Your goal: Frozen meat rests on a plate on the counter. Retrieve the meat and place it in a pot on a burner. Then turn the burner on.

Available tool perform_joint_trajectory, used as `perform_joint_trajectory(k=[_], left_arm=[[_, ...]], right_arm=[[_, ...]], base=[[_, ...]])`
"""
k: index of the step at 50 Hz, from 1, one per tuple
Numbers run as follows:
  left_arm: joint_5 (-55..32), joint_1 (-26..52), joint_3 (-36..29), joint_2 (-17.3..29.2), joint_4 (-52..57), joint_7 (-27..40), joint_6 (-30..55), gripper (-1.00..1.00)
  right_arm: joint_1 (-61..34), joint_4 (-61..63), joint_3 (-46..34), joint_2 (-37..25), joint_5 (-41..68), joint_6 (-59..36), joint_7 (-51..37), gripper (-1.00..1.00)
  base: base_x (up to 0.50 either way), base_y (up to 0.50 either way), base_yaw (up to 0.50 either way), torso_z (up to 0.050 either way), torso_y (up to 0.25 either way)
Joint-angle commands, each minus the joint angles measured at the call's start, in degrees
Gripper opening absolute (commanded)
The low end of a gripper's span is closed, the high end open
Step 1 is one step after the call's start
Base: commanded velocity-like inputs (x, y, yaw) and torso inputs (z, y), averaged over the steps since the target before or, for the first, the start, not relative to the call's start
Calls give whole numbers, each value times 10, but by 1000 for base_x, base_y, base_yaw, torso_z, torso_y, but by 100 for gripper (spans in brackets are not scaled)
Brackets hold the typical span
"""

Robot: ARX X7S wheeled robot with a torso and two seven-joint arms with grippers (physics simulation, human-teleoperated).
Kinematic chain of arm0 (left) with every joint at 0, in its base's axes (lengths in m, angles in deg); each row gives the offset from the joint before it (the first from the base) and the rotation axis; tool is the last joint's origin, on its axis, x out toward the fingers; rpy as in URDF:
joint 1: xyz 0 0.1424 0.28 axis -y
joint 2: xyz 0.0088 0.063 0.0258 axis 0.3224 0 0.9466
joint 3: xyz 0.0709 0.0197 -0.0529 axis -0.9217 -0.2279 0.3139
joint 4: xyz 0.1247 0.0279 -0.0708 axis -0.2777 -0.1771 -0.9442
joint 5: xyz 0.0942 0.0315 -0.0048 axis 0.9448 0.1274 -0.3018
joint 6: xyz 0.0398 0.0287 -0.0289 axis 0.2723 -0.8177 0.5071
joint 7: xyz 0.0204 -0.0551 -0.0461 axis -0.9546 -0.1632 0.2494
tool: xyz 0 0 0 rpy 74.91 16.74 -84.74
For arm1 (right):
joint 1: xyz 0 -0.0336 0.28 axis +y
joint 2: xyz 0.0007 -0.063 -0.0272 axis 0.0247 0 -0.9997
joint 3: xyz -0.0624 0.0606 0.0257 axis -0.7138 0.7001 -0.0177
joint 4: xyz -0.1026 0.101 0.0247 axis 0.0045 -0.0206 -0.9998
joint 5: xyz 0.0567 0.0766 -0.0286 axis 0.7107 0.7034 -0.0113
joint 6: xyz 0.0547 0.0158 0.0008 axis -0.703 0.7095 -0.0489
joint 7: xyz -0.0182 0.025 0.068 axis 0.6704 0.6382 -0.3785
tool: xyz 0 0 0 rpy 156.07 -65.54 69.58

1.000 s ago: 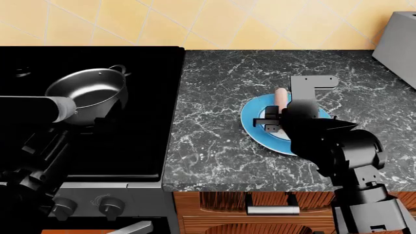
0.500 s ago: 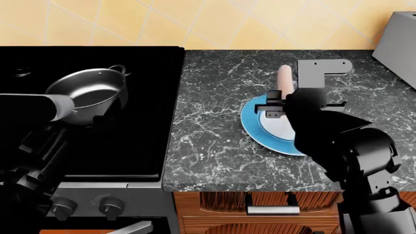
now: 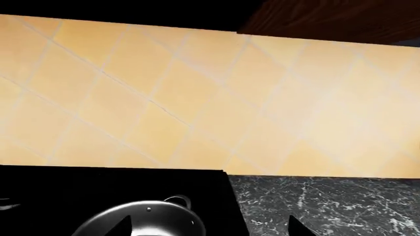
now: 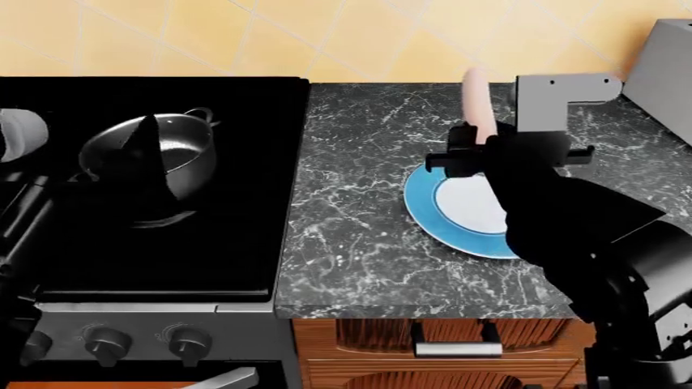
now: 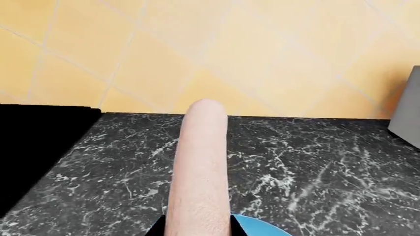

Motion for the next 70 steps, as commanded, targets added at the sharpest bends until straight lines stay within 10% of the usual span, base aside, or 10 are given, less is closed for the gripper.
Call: perform_joint_trajectory(k=[1,70], left_arm=[[12,9,7,8,-9,-4,-9,100],[13,-7,-15,14,-5,1,-26,100]], right_arm=[[2,34,-6,-7,10,-2,15,-100],[-1,42,-29,-17,23,1,30,-100]], base=[[0,500,0,0,0],[0,410,0,0,0]])
